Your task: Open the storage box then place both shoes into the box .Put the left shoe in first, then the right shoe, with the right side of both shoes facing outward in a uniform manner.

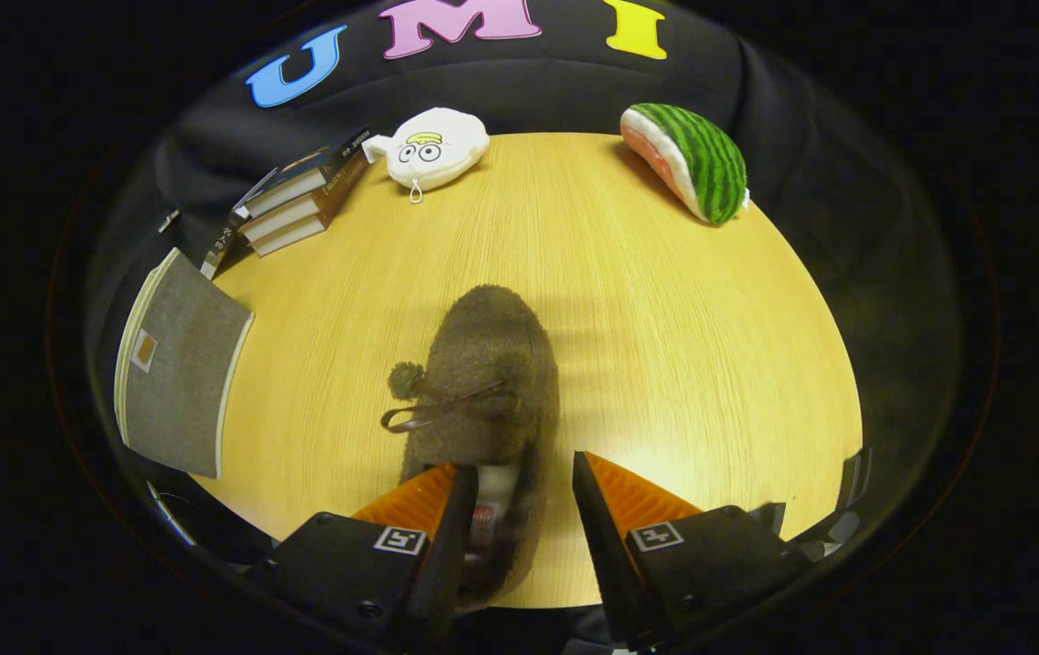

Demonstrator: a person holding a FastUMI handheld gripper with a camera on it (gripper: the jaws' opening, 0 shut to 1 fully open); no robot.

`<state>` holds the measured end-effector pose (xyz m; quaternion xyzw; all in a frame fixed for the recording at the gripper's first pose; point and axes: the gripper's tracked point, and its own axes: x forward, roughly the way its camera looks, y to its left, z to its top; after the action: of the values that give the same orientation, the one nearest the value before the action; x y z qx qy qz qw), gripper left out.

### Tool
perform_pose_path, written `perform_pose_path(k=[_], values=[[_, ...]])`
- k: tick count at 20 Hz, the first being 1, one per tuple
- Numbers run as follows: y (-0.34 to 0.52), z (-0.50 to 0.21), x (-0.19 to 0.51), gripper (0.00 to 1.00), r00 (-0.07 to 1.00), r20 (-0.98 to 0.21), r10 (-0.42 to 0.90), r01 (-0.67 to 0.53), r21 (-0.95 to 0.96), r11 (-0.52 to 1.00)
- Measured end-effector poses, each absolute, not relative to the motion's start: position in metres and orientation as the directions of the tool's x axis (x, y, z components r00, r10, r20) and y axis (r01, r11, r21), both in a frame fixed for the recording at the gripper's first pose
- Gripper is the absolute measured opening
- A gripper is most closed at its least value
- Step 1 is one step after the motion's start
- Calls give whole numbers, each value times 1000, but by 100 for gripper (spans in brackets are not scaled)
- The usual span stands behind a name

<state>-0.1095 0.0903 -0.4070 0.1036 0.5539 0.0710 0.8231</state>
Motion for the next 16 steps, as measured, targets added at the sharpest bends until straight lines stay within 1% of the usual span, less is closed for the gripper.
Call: perform_pose_path(k=[1, 4, 6, 7, 9, 12, 16], values=[[91, -412, -104, 61, 373, -901, 219, -1, 236, 972], [91, -420, -94, 32, 364, -908, 209, 1, 225, 974], [86, -419, -93, 19, 359, -908, 214, 22, 237, 971], [85, -417, -95, 9, 357, -906, 227, 26, 252, 967], [82, -408, -96, 6, 365, -901, 233, 41, 266, 963], [78, -383, -91, 6, 402, -885, 235, 56, 280, 958], [86, -331, -79, 6, 467, -843, 267, 78, 340, 937]])
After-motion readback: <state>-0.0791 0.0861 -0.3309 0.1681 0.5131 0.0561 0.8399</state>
